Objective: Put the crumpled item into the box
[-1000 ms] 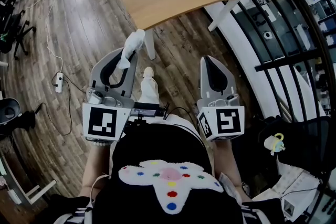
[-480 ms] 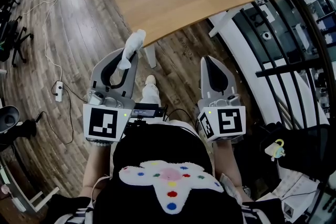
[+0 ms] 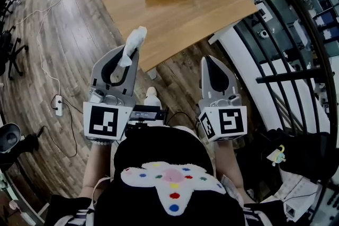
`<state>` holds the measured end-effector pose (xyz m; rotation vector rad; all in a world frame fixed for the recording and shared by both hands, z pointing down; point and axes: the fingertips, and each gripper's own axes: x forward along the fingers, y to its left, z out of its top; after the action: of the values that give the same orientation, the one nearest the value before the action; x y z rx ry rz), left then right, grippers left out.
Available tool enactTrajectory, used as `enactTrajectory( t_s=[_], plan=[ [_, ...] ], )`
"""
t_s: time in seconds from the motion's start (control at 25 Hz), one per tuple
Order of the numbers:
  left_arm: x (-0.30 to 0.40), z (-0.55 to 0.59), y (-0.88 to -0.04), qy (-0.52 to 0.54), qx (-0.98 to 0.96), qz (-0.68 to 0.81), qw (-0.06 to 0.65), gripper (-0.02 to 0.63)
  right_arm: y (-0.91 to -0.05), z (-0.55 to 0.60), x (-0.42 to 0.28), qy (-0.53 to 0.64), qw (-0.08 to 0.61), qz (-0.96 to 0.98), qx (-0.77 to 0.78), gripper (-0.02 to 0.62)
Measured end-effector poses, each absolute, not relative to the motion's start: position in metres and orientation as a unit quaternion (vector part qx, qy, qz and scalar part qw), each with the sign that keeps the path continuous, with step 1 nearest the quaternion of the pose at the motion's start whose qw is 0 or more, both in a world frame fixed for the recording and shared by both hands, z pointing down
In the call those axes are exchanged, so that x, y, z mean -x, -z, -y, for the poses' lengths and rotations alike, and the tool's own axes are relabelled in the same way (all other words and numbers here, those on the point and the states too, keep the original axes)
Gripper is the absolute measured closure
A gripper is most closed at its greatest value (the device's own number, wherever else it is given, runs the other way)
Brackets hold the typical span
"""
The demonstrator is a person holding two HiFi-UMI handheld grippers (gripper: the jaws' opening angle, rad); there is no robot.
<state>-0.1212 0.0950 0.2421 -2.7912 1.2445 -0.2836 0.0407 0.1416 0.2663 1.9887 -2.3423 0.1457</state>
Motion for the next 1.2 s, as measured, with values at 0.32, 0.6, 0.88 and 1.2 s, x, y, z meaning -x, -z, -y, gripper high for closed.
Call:
enactTrajectory(
  t_s=[0.32, 0.6, 0.88, 1.2],
  plan=[
    [0.11, -0.015, -0.24, 0.092, 0.915, -0.39, 0.033, 0.537, -0.262, -0.067, -0.048, -0.052, 0.042, 0.752, -0.656, 0.586],
    [0.112, 0.036, -0.246, 0.095, 0.921, -0.378, 0.027, 0.537, -0.266, -0.02, -0.041, -0.054, 0.048, 0.748, -0.66, 0.586],
    [0.112, 0.063, -0.258, 0.097, 0.922, -0.376, 0.001, 0.537, -0.277, 0.002, -0.041, -0.066, 0.059, 0.741, -0.666, 0.586],
    [0.111, 0.07, -0.273, 0.106, 0.917, -0.383, -0.009, 0.537, -0.286, 0.014, -0.035, -0.063, 0.077, 0.755, -0.649, 0.586]
  ],
)
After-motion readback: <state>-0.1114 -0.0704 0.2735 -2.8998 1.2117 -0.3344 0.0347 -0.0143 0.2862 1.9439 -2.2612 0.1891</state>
